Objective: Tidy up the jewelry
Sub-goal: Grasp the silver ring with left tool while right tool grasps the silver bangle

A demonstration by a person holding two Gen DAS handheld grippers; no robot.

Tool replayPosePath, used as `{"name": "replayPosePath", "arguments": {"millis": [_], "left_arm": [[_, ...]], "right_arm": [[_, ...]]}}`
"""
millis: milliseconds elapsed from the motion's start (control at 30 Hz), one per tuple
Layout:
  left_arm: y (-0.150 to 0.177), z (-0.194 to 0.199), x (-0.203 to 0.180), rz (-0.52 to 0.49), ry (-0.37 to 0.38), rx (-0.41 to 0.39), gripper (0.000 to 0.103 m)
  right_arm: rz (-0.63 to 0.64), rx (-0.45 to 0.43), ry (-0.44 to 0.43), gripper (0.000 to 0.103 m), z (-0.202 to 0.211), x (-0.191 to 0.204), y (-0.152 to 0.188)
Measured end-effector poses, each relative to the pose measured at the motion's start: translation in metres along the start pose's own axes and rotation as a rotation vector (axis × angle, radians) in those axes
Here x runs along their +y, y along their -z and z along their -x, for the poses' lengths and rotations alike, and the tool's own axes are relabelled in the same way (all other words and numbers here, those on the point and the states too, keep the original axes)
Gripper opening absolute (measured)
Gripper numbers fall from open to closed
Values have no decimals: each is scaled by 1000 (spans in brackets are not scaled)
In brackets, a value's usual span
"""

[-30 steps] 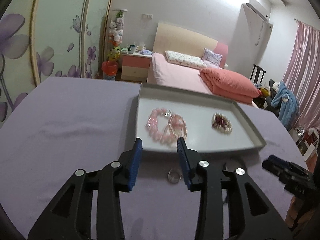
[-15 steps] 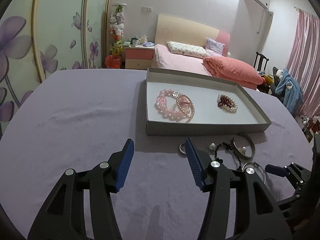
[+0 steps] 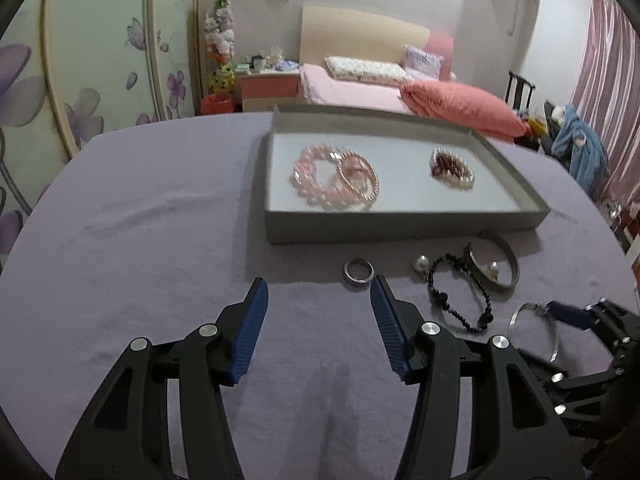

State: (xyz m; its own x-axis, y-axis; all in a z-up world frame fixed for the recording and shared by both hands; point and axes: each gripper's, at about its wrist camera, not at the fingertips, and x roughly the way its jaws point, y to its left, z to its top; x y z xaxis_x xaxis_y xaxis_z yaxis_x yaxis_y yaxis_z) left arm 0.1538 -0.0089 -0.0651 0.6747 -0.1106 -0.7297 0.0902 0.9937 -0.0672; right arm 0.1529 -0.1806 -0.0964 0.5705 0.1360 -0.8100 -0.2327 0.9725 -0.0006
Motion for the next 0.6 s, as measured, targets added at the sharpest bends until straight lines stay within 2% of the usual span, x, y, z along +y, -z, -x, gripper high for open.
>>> {"name": "replayPosePath", "arguments": {"millis": [267,333,433,500,600], "left_arm": [[-6,-32,-20,-36,-26,75,53],[-8,-36,-24,-48,-49,71,52],[-12,-39,-26,-49,-62,69,40],[-13,-40,-26,-49,-75,68,22],[-8,-35,-22,-47,-78,66,23]], "right_arm": [[-48,-8,31,72,0,-16,2],[-49,-11,29,72,0,-18,3],[-52,-17,31,72,-1,-18,2],[-53,-20,32,72,-1,-18,1],[-51,-22,32,72,-1,-19,2]]}}
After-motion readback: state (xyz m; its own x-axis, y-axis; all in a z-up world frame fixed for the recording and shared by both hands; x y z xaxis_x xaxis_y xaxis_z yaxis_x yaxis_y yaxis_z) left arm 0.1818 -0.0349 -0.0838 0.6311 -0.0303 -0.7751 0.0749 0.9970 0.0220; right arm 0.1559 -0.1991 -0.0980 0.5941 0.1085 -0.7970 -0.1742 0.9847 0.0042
